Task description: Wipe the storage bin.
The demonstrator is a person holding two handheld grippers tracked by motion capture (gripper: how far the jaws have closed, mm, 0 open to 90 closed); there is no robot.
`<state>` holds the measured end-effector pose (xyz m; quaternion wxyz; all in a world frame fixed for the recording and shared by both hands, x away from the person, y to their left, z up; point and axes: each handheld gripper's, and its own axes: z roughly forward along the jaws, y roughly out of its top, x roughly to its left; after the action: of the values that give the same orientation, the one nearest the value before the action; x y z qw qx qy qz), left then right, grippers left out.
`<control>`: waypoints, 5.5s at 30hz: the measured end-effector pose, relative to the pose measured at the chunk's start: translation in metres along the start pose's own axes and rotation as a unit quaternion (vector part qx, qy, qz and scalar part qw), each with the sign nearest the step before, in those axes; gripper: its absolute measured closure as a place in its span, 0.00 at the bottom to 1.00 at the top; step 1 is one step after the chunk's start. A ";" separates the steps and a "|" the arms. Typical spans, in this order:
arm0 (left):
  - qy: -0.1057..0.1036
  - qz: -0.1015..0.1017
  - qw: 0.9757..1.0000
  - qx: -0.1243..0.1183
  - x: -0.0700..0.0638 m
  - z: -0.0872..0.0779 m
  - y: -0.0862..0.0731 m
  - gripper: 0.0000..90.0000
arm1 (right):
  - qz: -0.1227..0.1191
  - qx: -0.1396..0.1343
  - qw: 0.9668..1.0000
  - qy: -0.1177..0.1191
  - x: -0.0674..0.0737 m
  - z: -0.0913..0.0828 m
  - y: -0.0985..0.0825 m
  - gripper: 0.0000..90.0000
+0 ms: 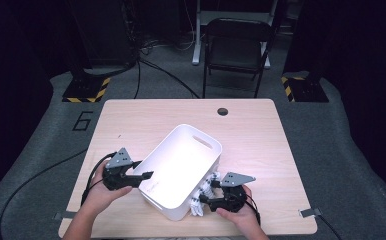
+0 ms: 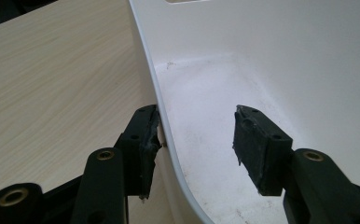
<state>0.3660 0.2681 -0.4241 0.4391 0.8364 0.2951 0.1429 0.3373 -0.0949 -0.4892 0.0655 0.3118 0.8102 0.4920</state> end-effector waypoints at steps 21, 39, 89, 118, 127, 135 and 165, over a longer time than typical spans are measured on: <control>0.013 -0.010 1.000 0.005 -0.001 0.000 0.001 0.55 | -0.014 -0.018 1.000 0.001 0.016 -0.010 0.018 0.37; 0.021 -0.015 1.000 0.005 -0.003 0.002 0.002 0.55 | -0.018 -0.044 0.999 0.005 0.024 -0.012 0.021 0.34; 0.049 -0.064 0.997 -0.005 0.001 -0.004 -0.006 0.51 | -0.039 -0.032 0.999 0.009 0.033 0.000 0.029 0.35; 0.070 -0.111 0.991 -0.020 0.002 -0.004 -0.010 0.46 | -0.005 0.051 0.999 0.000 0.018 0.040 0.000 0.37; 0.067 -0.118 0.990 -0.025 0.003 -0.002 -0.009 0.46 | -0.038 0.025 0.999 0.008 0.038 0.025 0.014 0.40; 0.075 -0.114 0.990 -0.026 -0.002 0.000 -0.008 0.44 | -0.028 -0.058 0.998 0.022 0.052 0.001 0.035 0.39; 0.096 -0.115 0.988 -0.019 -0.008 0.001 -0.006 0.46 | -0.048 0.058 0.997 -0.009 0.039 0.045 0.000 0.32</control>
<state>0.3579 0.2646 -0.4291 0.4385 0.7705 0.4276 0.1766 0.3247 -0.0382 -0.5044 0.0783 0.2797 0.8509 0.4377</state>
